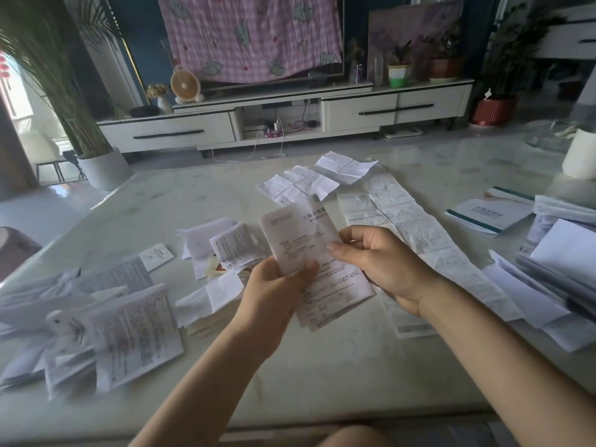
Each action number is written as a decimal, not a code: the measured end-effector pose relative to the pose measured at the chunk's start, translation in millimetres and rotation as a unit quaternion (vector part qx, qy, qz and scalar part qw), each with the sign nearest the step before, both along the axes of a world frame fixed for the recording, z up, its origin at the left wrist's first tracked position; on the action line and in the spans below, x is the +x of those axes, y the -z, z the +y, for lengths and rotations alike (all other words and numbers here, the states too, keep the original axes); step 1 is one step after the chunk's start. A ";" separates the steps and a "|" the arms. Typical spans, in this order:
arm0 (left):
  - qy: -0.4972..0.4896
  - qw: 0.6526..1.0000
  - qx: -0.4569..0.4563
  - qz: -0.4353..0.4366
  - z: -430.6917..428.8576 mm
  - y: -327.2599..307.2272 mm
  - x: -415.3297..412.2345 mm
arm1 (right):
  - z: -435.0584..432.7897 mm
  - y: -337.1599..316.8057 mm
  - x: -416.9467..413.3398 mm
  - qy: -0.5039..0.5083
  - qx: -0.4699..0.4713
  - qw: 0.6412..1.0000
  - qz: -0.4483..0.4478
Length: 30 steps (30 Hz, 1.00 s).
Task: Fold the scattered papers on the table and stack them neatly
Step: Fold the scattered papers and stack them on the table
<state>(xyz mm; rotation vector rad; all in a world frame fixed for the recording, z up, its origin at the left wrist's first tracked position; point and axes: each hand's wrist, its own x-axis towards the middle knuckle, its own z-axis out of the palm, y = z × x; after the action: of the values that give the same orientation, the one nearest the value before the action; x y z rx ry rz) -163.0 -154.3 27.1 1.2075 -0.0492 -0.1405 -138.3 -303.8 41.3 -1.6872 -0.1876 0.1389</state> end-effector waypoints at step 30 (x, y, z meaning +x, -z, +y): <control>0.131 0.709 0.664 -0.198 41.8 -68.1 18.0 | -29.3 -21.2 -7.7 -0.154 -0.192 0.969 -0.023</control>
<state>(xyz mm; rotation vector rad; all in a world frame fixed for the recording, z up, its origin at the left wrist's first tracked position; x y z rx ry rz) -145.0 -112.5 95.3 2.6877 -0.5895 -0.1612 -146.0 -333.0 62.6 -2.0396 -0.4829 0.3891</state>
